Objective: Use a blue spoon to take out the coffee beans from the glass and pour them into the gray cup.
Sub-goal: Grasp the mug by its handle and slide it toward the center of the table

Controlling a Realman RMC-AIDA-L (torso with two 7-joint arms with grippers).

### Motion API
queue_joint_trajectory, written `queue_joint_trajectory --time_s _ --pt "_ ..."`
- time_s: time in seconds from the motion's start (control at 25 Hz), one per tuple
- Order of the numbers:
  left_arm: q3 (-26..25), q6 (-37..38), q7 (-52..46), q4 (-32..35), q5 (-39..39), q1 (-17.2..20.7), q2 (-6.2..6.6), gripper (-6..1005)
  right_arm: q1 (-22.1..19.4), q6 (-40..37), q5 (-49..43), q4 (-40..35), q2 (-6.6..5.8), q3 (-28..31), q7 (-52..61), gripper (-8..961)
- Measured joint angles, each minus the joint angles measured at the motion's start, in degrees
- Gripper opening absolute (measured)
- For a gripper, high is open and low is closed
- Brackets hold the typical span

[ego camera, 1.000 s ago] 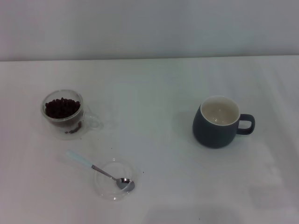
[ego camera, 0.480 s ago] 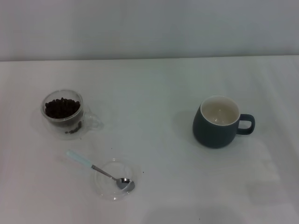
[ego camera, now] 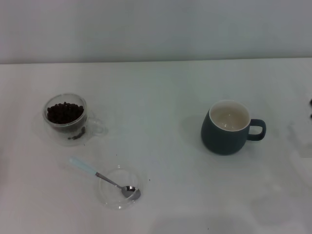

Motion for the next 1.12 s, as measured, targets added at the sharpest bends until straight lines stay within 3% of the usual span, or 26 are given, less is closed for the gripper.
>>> queue_joint_trajectory --time_s 0.4,0.6,1.12 --pt "0.0 0.5 -1.12 0.29 3.03 -0.75 -0.06 613 -0.48 2.47 0.01 -0.33 0.18 -9.57 1.0 819" --pt "0.0 0.57 -1.65 0.44 3.65 -1.16 -0.08 613 -0.27 7.9 0.01 -3.51 0.23 -12.34 1.5 812" --pt "0.09 0.7 -1.69 0.65 4.06 -1.33 0.01 613 1.03 19.53 0.52 -8.35 0.36 -13.31 0.69 795"
